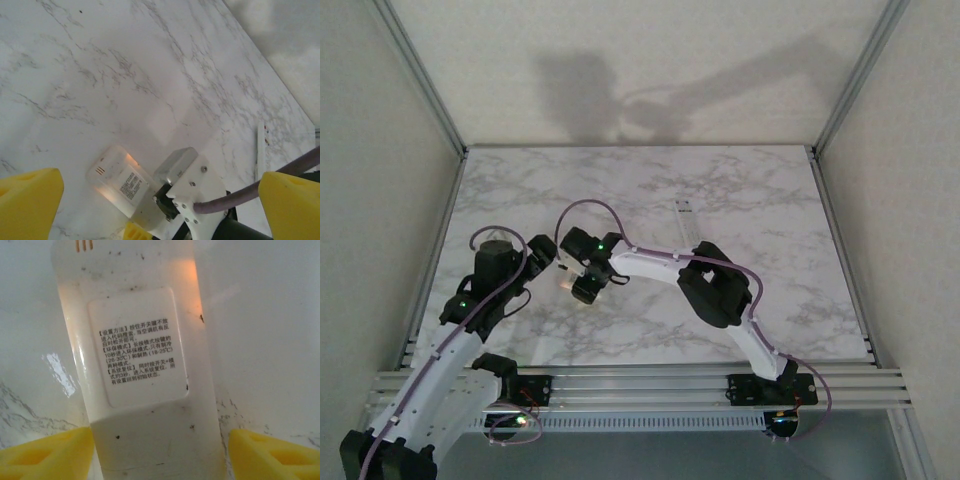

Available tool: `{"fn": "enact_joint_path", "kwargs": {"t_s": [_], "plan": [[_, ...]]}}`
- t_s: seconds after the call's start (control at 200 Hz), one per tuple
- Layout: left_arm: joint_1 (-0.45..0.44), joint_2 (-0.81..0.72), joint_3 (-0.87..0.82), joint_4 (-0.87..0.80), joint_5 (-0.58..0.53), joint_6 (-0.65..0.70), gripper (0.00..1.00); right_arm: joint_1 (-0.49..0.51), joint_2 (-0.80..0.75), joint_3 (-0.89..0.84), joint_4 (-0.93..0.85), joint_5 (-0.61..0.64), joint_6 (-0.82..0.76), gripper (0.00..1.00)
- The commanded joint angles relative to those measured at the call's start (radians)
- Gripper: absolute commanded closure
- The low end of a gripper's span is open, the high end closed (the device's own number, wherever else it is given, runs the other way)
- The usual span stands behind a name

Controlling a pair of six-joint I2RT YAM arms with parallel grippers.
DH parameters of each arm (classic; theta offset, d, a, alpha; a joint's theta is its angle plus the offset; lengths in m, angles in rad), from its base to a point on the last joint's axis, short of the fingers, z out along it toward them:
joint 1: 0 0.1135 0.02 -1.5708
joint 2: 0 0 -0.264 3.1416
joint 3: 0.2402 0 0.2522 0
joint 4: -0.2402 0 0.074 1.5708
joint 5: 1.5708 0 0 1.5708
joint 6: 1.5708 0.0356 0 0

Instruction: Load the batteries into the remote control

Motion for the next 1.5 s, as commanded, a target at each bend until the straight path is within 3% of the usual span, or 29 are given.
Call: {"fn": "enact_joint_path", "kwargs": {"t_s": [0.0,0.09,0.245,0.516,0.691,0.951,1.031,1.177,1.327,1.497], "plan": [[0.004,-0.016,-0.011,-0.029,0.065,-0.029,0.01,0.003,-0.015,-0.013,-0.039,-0.005,0.003,0.4],[0.003,-0.003,-0.002,-0.006,0.141,-0.046,0.01,-0.008,-0.121,-0.096,0.05,-0.084,0.067,0.47],[0.004,0.038,0.042,0.02,0.203,-0.062,0.01,-0.081,-0.342,-0.339,0.343,-0.258,0.308,0.55],[-0.016,0.185,0.098,0.121,0.429,-0.042,0.13,-0.093,-0.534,-0.523,0.539,-0.26,0.537,0.59],[-0.073,0.25,0.108,0.198,0.44,-0.079,0.21,-0.09,-0.534,-0.516,0.575,-0.29,0.577,0.6],[-0.113,0.292,0.12,0.184,0.334,-0.115,0.66,-0.071,-0.548,-0.53,0.618,-0.346,0.596,0.58],[-0.127,0.326,0.165,0.114,0.28,-0.07,0.75,-0.071,-0.566,-0.547,0.637,-0.37,0.612,0.56],[-0.164,0.449,0.321,-0.097,0.194,0.049,0.82,-0.075,-0.627,-0.577,0.662,-0.361,0.632,0.51],[-0.194,0.533,0.43,-0.194,0.146,0.117,0.9,-0.099,-0.708,-0.616,0.652,-0.349,0.654,0.32],[-0.209,0.717,0.647,-0.444,0.003,0.241,0.96,-0.148,-0.928,-0.751,0.619,-0.287,0.668,0.2]]}}
